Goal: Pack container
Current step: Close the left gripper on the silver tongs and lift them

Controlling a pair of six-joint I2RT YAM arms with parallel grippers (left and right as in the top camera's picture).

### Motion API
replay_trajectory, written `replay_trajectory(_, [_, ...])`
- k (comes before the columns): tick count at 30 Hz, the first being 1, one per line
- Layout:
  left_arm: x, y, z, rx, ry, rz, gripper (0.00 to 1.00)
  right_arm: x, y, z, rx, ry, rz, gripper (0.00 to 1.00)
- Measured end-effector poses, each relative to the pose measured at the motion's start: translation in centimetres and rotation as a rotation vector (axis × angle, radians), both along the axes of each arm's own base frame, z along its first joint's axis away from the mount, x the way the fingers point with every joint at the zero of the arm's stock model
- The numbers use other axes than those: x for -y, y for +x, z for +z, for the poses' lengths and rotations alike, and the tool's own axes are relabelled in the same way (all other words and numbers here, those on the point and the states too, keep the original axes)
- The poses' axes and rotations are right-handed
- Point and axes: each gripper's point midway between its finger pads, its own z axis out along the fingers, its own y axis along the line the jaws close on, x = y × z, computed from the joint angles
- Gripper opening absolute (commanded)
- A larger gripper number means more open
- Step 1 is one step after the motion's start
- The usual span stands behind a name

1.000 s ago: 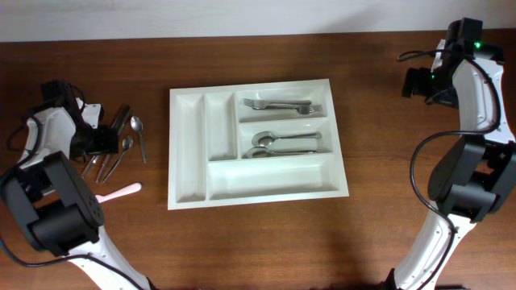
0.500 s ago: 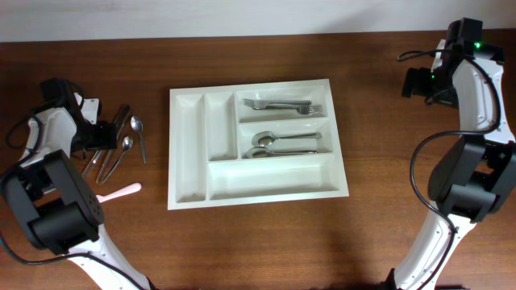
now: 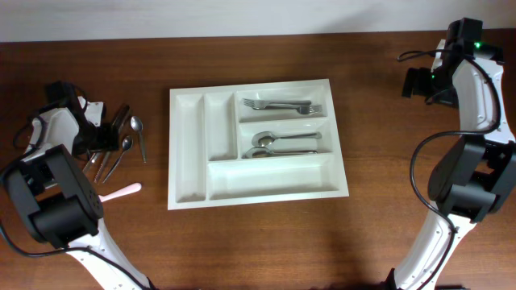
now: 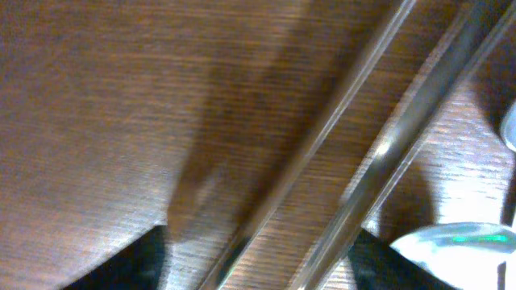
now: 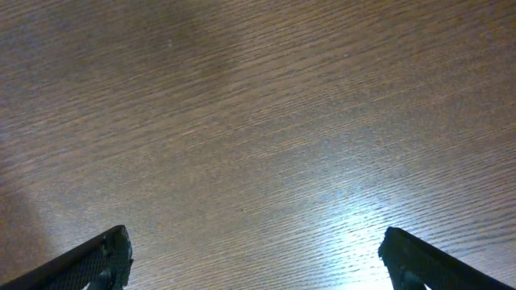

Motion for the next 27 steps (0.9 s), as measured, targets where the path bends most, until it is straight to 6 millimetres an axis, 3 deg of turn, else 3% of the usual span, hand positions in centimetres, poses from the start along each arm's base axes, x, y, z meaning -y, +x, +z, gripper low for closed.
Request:
replay_trajectory(2, [0.13, 0.04, -0.05, 0.001, -0.004, -0.005, 0.37, 0.00, -0.01, 0.00, 0.000, 0.000, 0.001, 0.99])
replay_trajectory(9, [0.25, 0.11, -0.08, 0.003, -0.010, -0.009, 0.26, 0.00, 0.00, 0.00, 0.000, 0.000, 0.001, 0.99])
replay_trajectory(16, [0.17, 0.30, -0.03, 0.010, -0.006, -0.007, 0.02, 0.00, -0.01, 0.00, 0.000, 0.000, 0.000, 0.99])
replay_trajectory(27, [0.20, 0.02, 0.88, -0.026, -0.018, 0.001, 0.02, 0.00, -0.01, 0.00, 0.000, 0.000, 0.000, 0.99])
